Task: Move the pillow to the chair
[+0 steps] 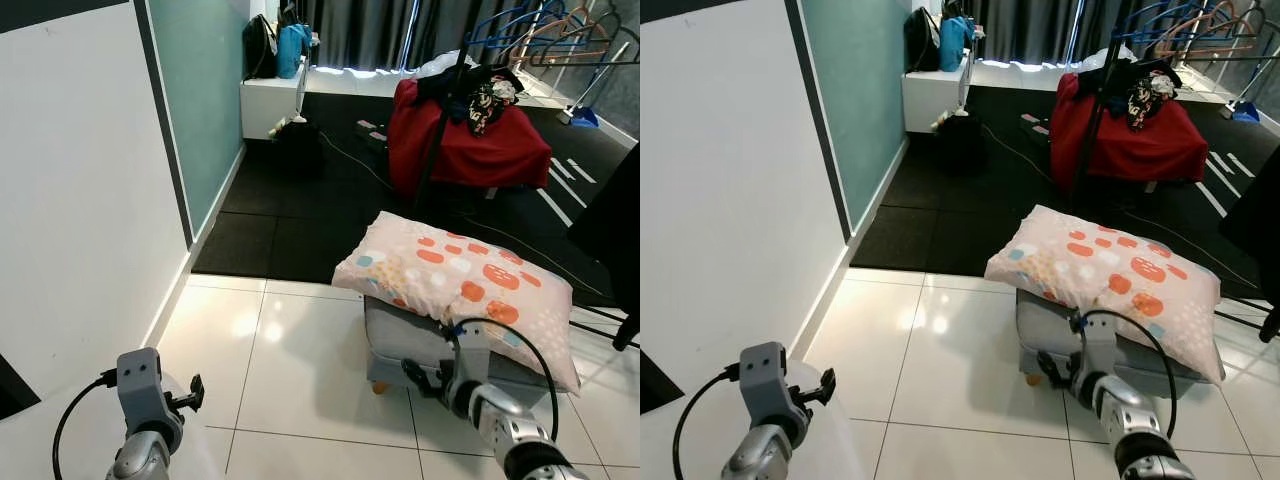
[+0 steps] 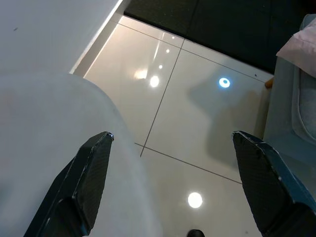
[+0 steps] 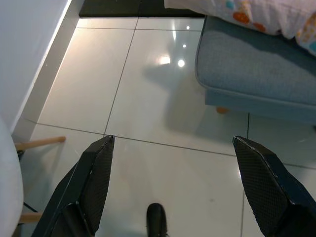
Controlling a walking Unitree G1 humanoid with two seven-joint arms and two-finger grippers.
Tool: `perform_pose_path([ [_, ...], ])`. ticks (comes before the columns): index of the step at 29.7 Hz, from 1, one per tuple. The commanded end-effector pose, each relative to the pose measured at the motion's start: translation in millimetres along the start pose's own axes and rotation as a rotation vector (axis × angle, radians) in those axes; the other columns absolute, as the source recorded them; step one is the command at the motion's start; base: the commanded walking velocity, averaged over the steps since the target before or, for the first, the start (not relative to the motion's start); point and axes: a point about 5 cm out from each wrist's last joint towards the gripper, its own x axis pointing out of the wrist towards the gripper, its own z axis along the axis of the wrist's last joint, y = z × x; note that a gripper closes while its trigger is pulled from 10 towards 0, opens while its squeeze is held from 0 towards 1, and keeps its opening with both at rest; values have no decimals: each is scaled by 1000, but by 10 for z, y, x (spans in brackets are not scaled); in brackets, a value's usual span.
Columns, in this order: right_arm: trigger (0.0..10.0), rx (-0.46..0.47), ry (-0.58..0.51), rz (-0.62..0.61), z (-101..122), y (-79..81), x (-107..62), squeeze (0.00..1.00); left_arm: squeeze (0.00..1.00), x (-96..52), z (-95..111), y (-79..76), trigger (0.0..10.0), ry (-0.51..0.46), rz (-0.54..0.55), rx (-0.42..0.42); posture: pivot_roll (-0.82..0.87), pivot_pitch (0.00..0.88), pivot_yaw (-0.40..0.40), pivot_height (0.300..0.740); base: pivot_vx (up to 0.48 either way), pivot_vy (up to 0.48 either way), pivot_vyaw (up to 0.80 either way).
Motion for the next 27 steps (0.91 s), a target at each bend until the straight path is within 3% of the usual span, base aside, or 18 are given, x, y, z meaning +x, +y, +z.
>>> perform_pose_path([
  [1,10000,29,-31,18,22,16,3,0,0,-11,-18,0,10000,0,-1,-4,-134,0,-74,740,0,0,0],
  [2,10000,29,-31,18,22,16,3,0,0,-11,-18,0,10000,0,-1,-4,-134,0,-74,740,0,0,0],
  [5,10000,18,-24,96,7,118,30,0,0,-58,-58,141,10000,26,141,141,-122,0,-75,740,0,0,0],
  [10,10000,-5,-11,125,0,163,46,0,0,-130,-97,228,10000,32,215,186,-103,0,-93,740,0,0,0],
  [12,10000,-13,-2,134,-5,171,50,0,0,-214,-132,301,10000,26,287,197,-86,0,-105,740,0,0,0],
  [15,10000,-20,0,145,6,198,64,0,0,-313,-179,299,10000,18,310,226,-42,0,-146,740,0,0,0],
  [20,10000,-34,6,169,27,262,94,0,0,-339,-202,320,10000,17,323,220,-7,0,-163,740,0,0,0],
  [27,10000,-24,10,169,51,327,140,0,0,-264,-187,382,10000,23,334,158,19,0,-147,740,0,0,0],
])
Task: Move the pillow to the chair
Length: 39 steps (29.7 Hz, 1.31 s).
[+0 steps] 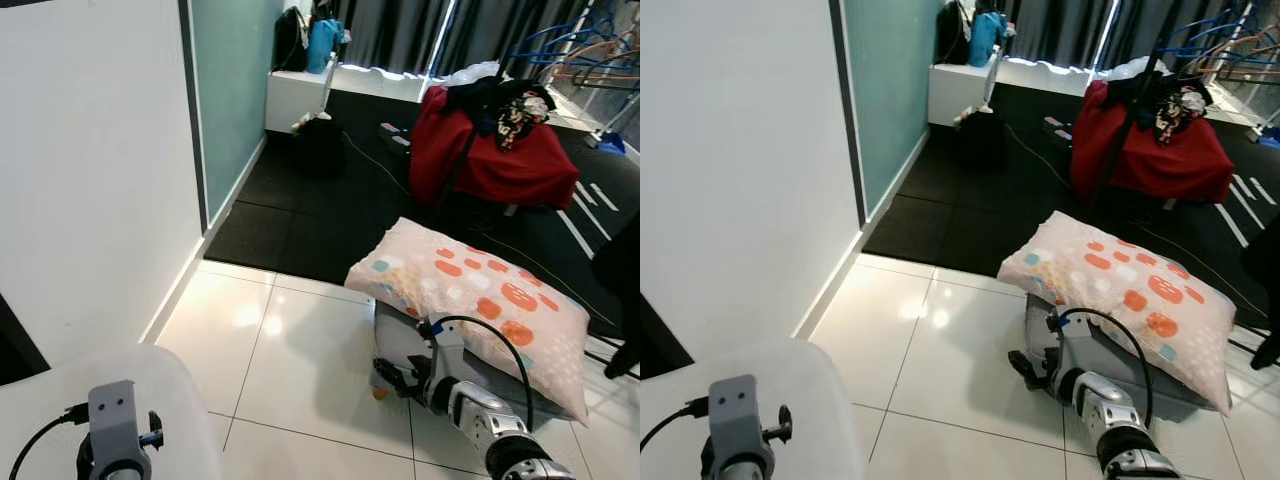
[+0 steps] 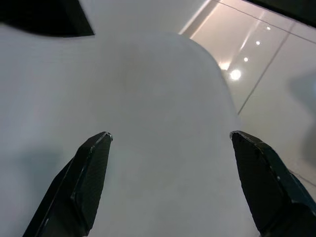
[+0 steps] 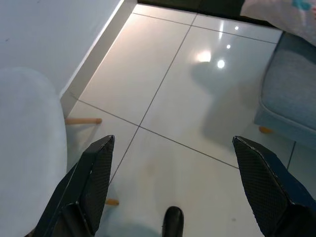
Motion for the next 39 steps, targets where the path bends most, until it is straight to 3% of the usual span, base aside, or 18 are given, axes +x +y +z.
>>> perform_pose_path([
  [1,10000,-1,4,-14,-4,2,12,0,0,20,-17,6,10000,6,-16,-18,16,0,-142,740,0,0,0],
  [9,10000,10,-4,-30,31,14,37,0,0,49,76,-24,10000,-58,-54,-17,33,0,-147,740,0,0,0],
  [23,10000,24,7,-48,17,-23,24,0,0,64,95,-39,10000,-77,-62,-30,48,0,-186,740,0,0,0],
  [27,10000,22,19,-51,-1,-28,22,0,0,59,73,-9,10000,-84,-43,-94,39,0,-195,740,0,0,0],
  [39,10000,25,8,-52,29,-31,26,0,0,44,124,-17,10000,-111,-59,-96,54,0,-195,740,0,0,0],
])
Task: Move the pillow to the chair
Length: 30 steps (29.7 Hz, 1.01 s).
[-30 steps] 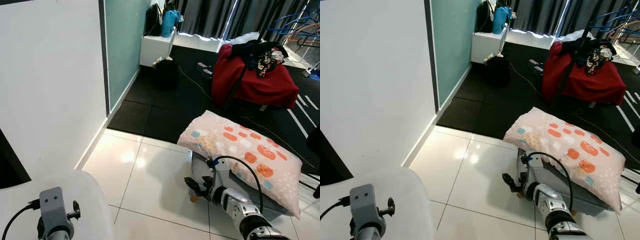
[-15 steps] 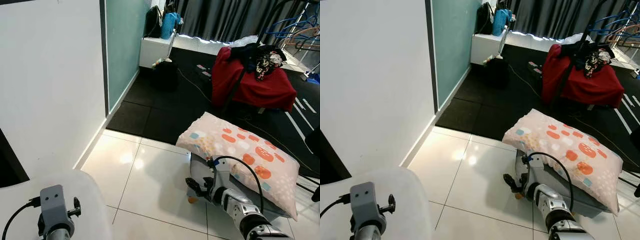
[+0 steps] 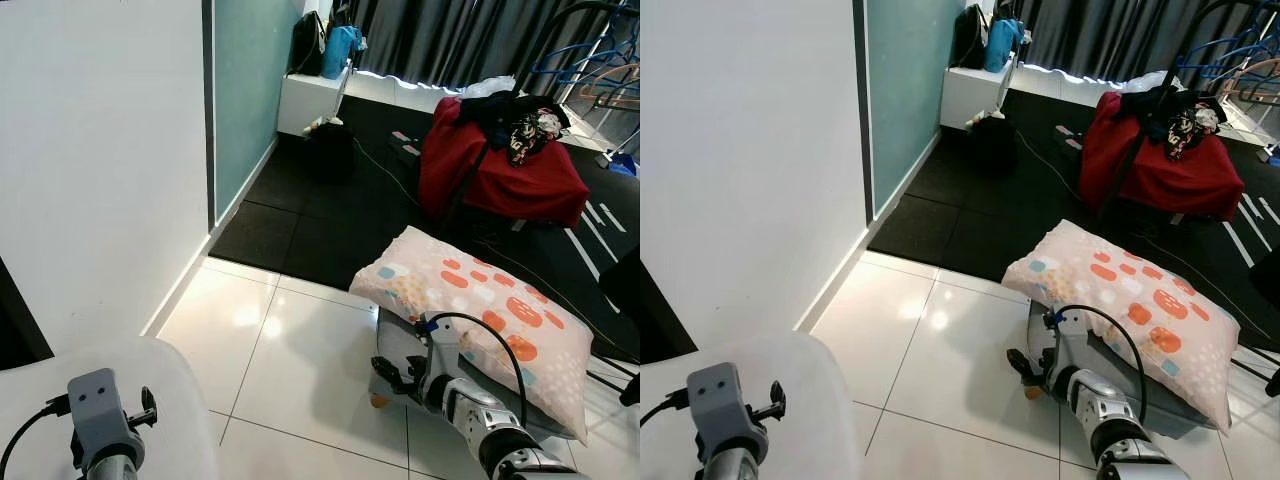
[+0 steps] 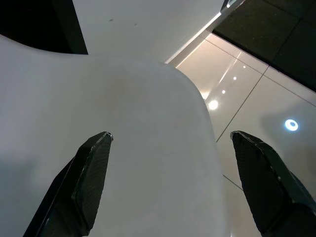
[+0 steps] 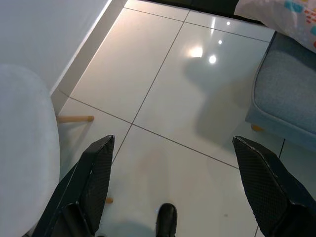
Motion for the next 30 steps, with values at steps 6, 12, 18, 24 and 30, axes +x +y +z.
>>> perform_pose_path([
  [6,10000,0,-23,-5,76,-10,7,0,0,-23,1,-4,10000,7,-14,31,58,25,-177,740,0,0,0],
  [12,10000,0,-32,1,84,-3,6,0,0,-56,-5,17,10000,2,-13,34,58,28,-173,740,0,0,0],
  [18,10000,4,-41,17,73,52,22,0,0,-71,-7,69,10000,9,-40,71,39,54,-139,740,0,0,0],
  [24,10000,4,-43,24,47,53,11,0,0,-97,-29,83,10000,17,-55,96,29,53,-143,740,0,0,0],
  [30,10000,4,-36,24,38,6,-20,0,0,-139,-38,46,10000,19,-78,102,7,71,-154,740,0,-80,0],
])
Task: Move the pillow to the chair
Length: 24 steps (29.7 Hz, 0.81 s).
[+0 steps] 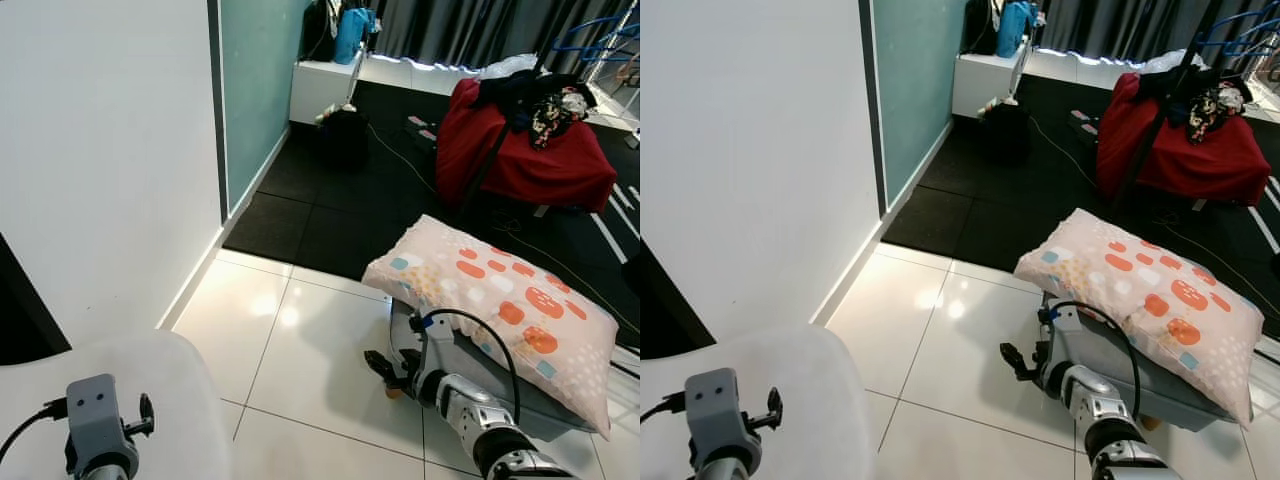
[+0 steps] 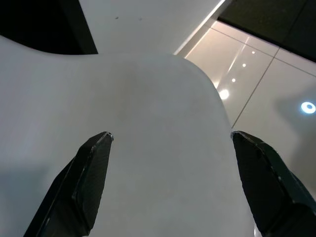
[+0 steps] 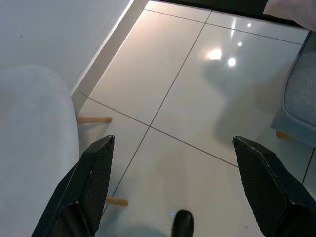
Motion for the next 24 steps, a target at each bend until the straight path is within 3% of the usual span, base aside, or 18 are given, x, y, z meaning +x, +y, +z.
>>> perform_pose_path([
  [1,10000,16,7,-21,-26,-94,-65,0,0,-50,-32,-42,10000,12,-32,40,6,74,-155,740,0,-480,0],
  [24,10000,19,17,-32,-2,-205,-135,0,0,-116,-28,-145,10000,16,-48,-13,-15,86,-188,740,0,-480,0],
])
